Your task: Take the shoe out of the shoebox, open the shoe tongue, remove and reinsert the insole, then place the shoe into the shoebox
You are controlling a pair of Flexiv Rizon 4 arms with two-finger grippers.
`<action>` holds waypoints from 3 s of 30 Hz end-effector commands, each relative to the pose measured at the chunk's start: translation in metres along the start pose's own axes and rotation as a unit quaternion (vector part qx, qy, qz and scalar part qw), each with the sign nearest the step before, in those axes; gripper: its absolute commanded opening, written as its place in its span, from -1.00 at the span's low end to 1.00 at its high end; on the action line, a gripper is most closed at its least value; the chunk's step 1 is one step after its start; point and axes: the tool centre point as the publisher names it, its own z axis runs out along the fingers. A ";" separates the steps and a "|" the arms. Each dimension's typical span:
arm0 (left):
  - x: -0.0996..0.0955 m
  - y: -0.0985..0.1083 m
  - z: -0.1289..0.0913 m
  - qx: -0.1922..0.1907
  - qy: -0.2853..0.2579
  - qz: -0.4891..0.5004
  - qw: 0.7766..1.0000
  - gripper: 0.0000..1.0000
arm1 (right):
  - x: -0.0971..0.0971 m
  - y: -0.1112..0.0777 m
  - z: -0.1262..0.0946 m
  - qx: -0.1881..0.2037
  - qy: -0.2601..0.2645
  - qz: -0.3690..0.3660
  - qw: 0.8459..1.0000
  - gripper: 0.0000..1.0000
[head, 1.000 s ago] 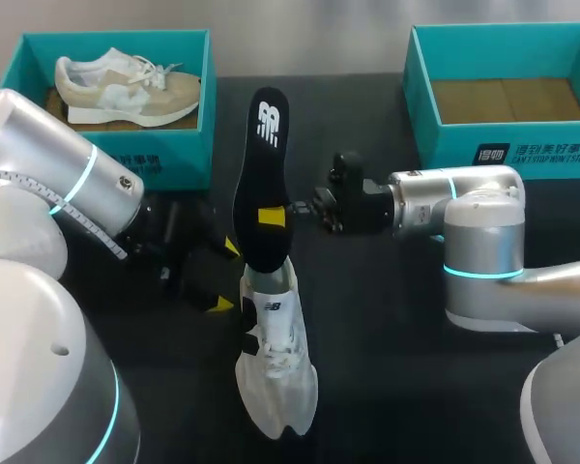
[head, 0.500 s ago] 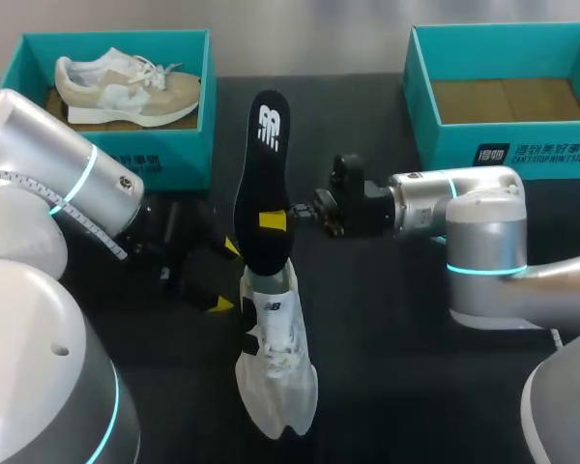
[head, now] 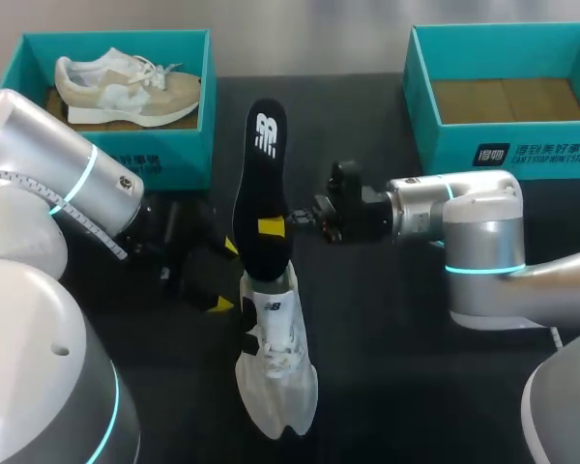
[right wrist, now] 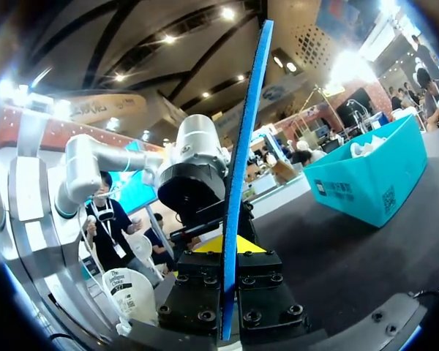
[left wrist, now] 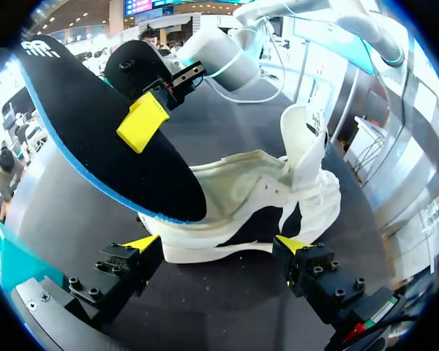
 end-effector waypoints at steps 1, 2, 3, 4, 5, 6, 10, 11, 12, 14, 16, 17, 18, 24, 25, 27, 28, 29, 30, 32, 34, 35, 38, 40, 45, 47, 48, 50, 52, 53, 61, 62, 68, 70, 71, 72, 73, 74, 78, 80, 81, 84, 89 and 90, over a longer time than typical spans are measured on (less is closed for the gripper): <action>0.000 0.000 0.000 0.000 0.000 0.000 1.000 1.00 | 0.004 -0.002 0.000 -0.001 -0.006 0.001 1.000 -1.00; 0.000 0.000 0.000 0.000 0.000 0.000 1.000 1.00 | 0.004 -0.002 0.000 -0.001 -0.007 0.002 1.000 -1.00; 0.000 0.000 0.000 0.000 0.000 0.000 1.000 1.00 | 0.005 -0.003 0.000 -0.001 -0.009 0.003 1.000 -1.00; 0.000 0.000 0.000 0.000 0.000 0.000 1.000 1.00 | 0.006 -0.004 -0.001 -0.002 -0.010 0.004 1.000 -1.00; 0.000 0.000 0.000 0.000 0.000 0.000 1.000 1.00 | 0.007 -0.005 -0.001 -0.004 -0.012 0.005 1.000 -1.00; 0.000 0.000 0.000 0.000 0.000 0.000 1.000 1.00 | 0.008 -0.006 -0.002 -0.006 -0.015 0.006 1.000 -1.00; 0.000 0.000 0.000 0.000 0.000 0.000 1.000 1.00 | 0.012 -0.008 -0.003 -0.008 -0.023 0.005 1.000 -1.00; 0.000 0.000 0.000 0.000 0.000 0.000 1.000 1.00 | 0.013 -0.008 -0.003 -0.006 -0.024 0.004 1.000 -1.00; 0.000 0.000 0.000 0.000 0.000 0.000 1.000 1.00 | 0.014 -0.008 -0.002 -0.004 -0.025 0.003 1.000 -1.00; 0.000 0.000 0.000 0.000 0.000 0.000 1.000 1.00 | 0.015 -0.007 -0.002 -0.001 -0.030 0.003 1.000 -1.00; 0.000 0.000 0.000 0.000 0.000 0.000 1.000 1.00 | 0.015 -0.007 -0.001 0.001 -0.037 0.004 0.999 -1.00; 0.000 0.000 0.000 0.000 0.000 0.000 1.000 1.00 | 0.016 -0.007 0.000 0.000 -0.043 0.005 0.999 -1.00; 0.000 0.000 0.000 0.000 0.000 0.000 1.000 1.00 | 0.016 -0.007 0.000 0.002 -0.051 0.006 0.999 -1.00; 0.000 0.000 0.000 0.000 0.000 0.000 1.000 1.00 | 0.017 -0.005 0.003 0.006 -0.079 0.010 0.997 -1.00; 0.000 0.000 0.000 0.000 0.000 0.000 1.000 1.00 | 0.016 -0.005 0.003 0.005 -0.086 0.012 0.996 -1.00; 0.000 0.000 0.000 0.000 0.000 0.000 1.000 1.00 | 0.015 -0.007 0.002 0.002 -0.093 0.015 0.996 -1.00; 0.000 0.000 0.000 0.000 0.000 0.000 1.000 1.00 | 0.014 -0.008 0.001 0.001 -0.100 0.017 0.995 -1.00; 0.000 0.000 0.000 0.000 0.000 0.000 1.000 1.00 | 0.014 -0.010 0.001 0.001 -0.104 0.019 0.994 -1.00; 0.000 0.000 0.000 0.000 0.000 0.000 1.000 1.00 | 0.013 -0.011 0.001 0.003 -0.109 0.020 0.994 -1.00; 0.000 0.000 0.000 0.000 0.000 0.000 1.000 1.00 | 0.012 -0.015 0.000 0.005 -0.118 0.023 0.993 -1.00; 0.000 0.000 0.000 0.000 0.000 0.000 1.000 1.00 | 0.011 -0.017 -0.001 0.004 -0.125 0.023 0.992 -1.00; 0.000 0.000 0.000 0.000 0.000 0.000 1.000 1.00 | 0.011 -0.019 -0.001 0.004 -0.126 0.024 0.992 -1.00; 0.000 0.000 0.000 0.000 0.000 0.000 1.000 1.00 | 0.010 -0.022 -0.001 0.003 -0.127 0.021 0.992 -1.00; 0.000 0.000 0.000 0.000 0.000 0.000 1.000 1.00 | 0.011 -0.023 0.000 0.003 -0.125 0.020 0.992 -1.00; 0.000 0.000 0.000 0.000 0.000 0.000 1.000 1.00 | 0.011 -0.027 -0.001 0.000 -0.125 0.026 0.992 -1.00; 0.000 0.000 0.000 0.000 0.000 0.000 1.000 1.00 | 0.011 -0.031 -0.001 0.001 -0.130 0.033 0.991 -1.00; 0.000 0.000 0.000 0.000 0.000 0.000 1.000 1.00 | 0.011 -0.033 0.000 0.003 -0.134 0.034 0.990 -1.00; 0.000 0.000 0.000 0.000 0.000 0.000 1.000 1.00 | 0.012 -0.035 0.000 0.004 -0.141 0.037 0.989 -1.00; 0.000 0.000 0.000 0.000 0.000 0.000 1.000 1.00 | 0.012 -0.037 -0.001 0.004 -0.145 0.038 0.989 -1.00; 0.000 0.000 0.000 0.000 0.000 0.000 1.000 1.00 | 0.013 -0.038 -0.001 0.004 -0.147 0.038 0.988 -1.00; 0.000 0.000 0.000 0.000 0.000 0.000 1.000 1.00 | 0.015 -0.049 -0.004 0.004 -0.144 0.048 0.988 -1.00; 0.000 0.000 0.000 0.000 0.000 0.000 1.000 1.00 | 0.016 -0.051 -0.004 0.004 -0.141 0.050 0.989 -1.00; 0.000 0.000 0.000 0.000 0.000 0.000 1.000 1.00 | 0.017 -0.064 -0.003 0.011 -0.131 0.063 0.989 -1.00; 0.000 0.000 0.000 0.000 0.000 0.000 1.000 1.00 | 0.018 -0.066 -0.003 0.014 -0.130 0.066 0.989 -1.00; 0.000 0.000 0.000 0.000 0.000 0.000 1.000 1.00 | 0.019 -0.067 -0.003 0.016 -0.129 0.068 0.989 -1.00; 0.000 0.000 0.000 0.000 0.000 0.000 1.000 1.00 | 0.019 -0.068 -0.004 0.017 -0.128 0.069 0.989 -1.00; 0.000 0.000 0.000 0.000 0.000 0.000 1.000 1.00 | 0.020 -0.069 -0.004 0.019 -0.129 0.071 0.989 -1.00; 0.000 0.000 0.000 0.000 0.000 0.000 1.000 1.00 | 0.021 -0.070 -0.004 0.021 -0.128 0.074 0.989 -1.00; 0.000 0.000 0.000 0.000 0.000 0.000 1.000 1.00 | 0.023 -0.075 -0.005 0.027 -0.123 0.085 0.988 -1.00; 0.000 0.000 0.000 0.000 0.000 0.000 1.000 1.00 | 0.024 -0.077 -0.005 0.030 -0.118 0.091 0.988 -1.00; 0.000 0.000 0.000 0.000 0.000 0.000 1.000 1.00 | 0.024 -0.079 -0.005 0.031 -0.116 0.094 0.988 -1.00; 0.000 0.000 0.000 0.000 0.000 0.000 1.000 1.00 | 0.024 -0.083 -0.004 0.038 -0.112 0.102 0.988 -1.00; 0.000 0.000 0.000 0.000 0.000 0.000 1.000 1.00 | 0.025 -0.090 -0.003 0.057 -0.114 0.123 0.984 -1.00; 0.000 0.000 0.000 0.000 0.000 0.000 1.000 1.00 | 0.025 -0.091 -0.002 0.063 -0.116 0.128 0.983 -1.00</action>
